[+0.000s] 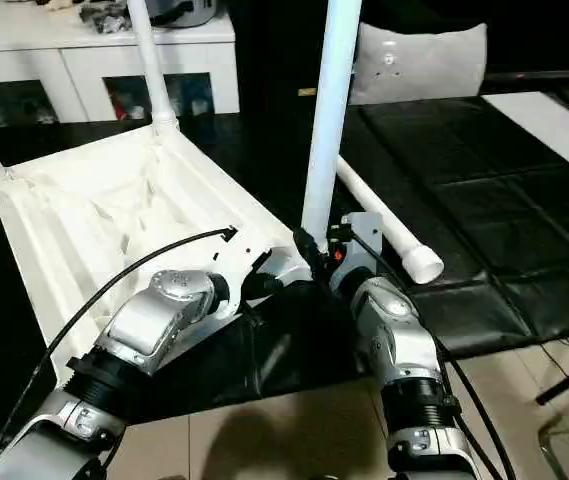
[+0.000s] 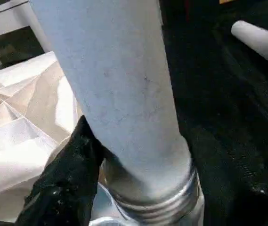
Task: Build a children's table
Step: Rotate table base
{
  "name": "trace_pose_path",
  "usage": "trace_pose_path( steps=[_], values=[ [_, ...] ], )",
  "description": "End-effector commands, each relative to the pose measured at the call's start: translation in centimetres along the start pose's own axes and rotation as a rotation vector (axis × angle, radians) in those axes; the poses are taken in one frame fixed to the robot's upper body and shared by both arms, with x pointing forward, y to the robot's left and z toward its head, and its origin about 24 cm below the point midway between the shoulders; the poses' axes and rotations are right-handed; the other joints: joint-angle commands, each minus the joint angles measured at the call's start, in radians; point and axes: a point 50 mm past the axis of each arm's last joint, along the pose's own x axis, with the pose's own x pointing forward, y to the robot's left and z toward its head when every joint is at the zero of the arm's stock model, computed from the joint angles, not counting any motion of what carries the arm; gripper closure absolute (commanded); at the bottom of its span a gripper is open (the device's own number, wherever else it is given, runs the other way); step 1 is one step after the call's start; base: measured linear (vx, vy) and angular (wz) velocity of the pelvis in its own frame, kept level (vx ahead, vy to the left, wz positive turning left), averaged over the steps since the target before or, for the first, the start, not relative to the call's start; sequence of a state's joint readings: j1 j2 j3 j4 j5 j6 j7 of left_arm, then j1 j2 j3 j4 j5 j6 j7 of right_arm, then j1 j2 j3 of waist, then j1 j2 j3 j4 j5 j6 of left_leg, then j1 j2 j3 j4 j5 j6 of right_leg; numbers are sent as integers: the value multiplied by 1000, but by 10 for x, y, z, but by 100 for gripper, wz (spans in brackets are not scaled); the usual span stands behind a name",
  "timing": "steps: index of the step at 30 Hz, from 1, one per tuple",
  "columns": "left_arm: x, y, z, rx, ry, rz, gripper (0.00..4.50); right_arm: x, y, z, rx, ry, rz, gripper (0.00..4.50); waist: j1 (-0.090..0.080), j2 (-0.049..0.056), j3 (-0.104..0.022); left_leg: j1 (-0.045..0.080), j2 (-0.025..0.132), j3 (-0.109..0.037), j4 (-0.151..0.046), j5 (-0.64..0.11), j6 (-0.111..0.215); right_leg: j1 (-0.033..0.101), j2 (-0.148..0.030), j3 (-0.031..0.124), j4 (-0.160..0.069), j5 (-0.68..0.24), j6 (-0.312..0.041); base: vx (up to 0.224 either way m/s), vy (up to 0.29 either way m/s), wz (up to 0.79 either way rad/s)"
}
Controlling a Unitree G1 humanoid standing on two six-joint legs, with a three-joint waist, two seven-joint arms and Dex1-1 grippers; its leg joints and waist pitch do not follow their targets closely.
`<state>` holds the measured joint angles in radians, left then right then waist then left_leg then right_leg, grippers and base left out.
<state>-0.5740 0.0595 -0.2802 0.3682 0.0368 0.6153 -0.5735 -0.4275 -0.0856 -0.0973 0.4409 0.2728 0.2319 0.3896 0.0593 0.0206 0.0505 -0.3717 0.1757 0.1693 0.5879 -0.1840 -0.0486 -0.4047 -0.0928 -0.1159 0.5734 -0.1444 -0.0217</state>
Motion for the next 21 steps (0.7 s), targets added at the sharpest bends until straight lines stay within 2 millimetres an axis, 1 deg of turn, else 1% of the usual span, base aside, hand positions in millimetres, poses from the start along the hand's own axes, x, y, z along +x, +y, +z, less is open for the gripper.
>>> trace_pose_path(
  steps=[1,3,4,5,6,8,9,10,12,13,14,15,16,17,18,19,20,21],
  values=[
    [-6,6,18,44,-68,38,450,-6,-7,-8,15,27,-30,119,14,-6,-73,1,46,-15,-63,-167,73,60,-71,53,-67,-259,-177,0,0,0],
    [-5,6,18,78,-63,46,450,-12,-12,-4,3,4,-14,100,18,-6,-72,1,48,-14,-64,-164,77,61,-70,53,-66,-258,-176,0,0,0],
    [-4,6,17,66,-65,41,450,-13,-12,-3,6,-5,-12,100,19,-6,-72,1,49,-14,-64,-165,78,60,-69,53,-66,-260,-175,0,0,0],
    [-4,6,17,54,-67,37,407,-14,-13,-2,9,-11,-14,82,20,-5,-71,2,50,-15,-65,-170,76,61,-69,52,-66,-269,-173,0,0,0],
    [-4,5,18,48,-70,24,396,-17,-14,-1,-2,-14,-10,77,19,-8,-70,2,50,-15,-66,-174,75,60,-68,52,-68,-277,-170,0,0,0],
    [-5,5,19,40,-81,12,393,-23,-14,4,-10,-34,20,69,23,-7,-68,5,50,-14,-67,-198,67,58,-68,52,-74,-316,-157,0,0,0],
    [-6,6,23,49,-109,16,386,-29,-13,7,-18,-40,68,59,24,-8,-67,4,50,-15,-68,-205,66,59,-69,53,-74,-327,-149,0,0,0],
    [-7,6,25,57,-127,19,374,-32,-12,8,-25,-39,96,37,28,-8,-67,5,49,-15,-68,-207,69,60,-68,52,-77,-332,-143,0,0,0],
    [-8,6,28,61,-156,26,353,-35,-12,9,-47,-36,122,31,35,-9,-67,3,51,-16,-69,-208,71,60,-69,53,-76,-337,-137,0,0,0],
    [-12,6,35,66,-224,10,353,-42,-11,10,-55,-25,171,31,35,-10,-65,5,52,-16,-70,-219,66,57,-70,52,-79,-354,-134,0,0,0],
    [-16,6,41,72,-267,3,349,-47,-11,11,-62,-8,211,7,40,-11,-65,7,51,-15,-68,-229,69,60,-71,51,-82,-372,-128,0,0,0],
    [-22,8,45,94,-301,-4,349,-53,-10,12,-70,18,276,7,40,-10,-63,6,53,-16,-70,-235,71,59,-69,52,-83,-382,-126,0,0,0],
    [-23,8,45,103,-300,-1,349,-54,-9,12,-75,22,287,7,43,-10,-64,6,55,-17,-70,-237,70,60,-71,52,-82,-384,-123,0,0,0],
    [-31,13,44,187,-281,23,349,-59,-7,12,-108,53,345,7,42,-9,-61,7,55,-18,-73,-252,69,57,-68,52,-84,-403,-115,0,0,0],
    [-36,16,43,203,-266,34,349,-60,-7,10,-116,80,358,7,40,-12,-61,5,55,-20,-75,-259,62,58,-69,51,-82,-420,-102,0,0,0],
    [-42,21,41,204,-246,54,349,-61,-7,7,-123,112,369,7,38,-10,-61,5,53,-20,-75,-260,59,57,-68,51,-82,-428,-98,0,0,0],
    [-46,25,40,203,-233,69,349,-61,-7,6,-127,134,377,7,35,-9,-60,8,53,-20,-74,-264,50,55,-68,51,-83,-442,-97,0,0,0],
    [-59,38,35,208,-190,127,349,-62,-5,1,-143,184,393,7,34,-10,-60,10,51,-19,-72,-262,46,52,-68,51,-84,-453,-96,0,0,0]
  ],
)
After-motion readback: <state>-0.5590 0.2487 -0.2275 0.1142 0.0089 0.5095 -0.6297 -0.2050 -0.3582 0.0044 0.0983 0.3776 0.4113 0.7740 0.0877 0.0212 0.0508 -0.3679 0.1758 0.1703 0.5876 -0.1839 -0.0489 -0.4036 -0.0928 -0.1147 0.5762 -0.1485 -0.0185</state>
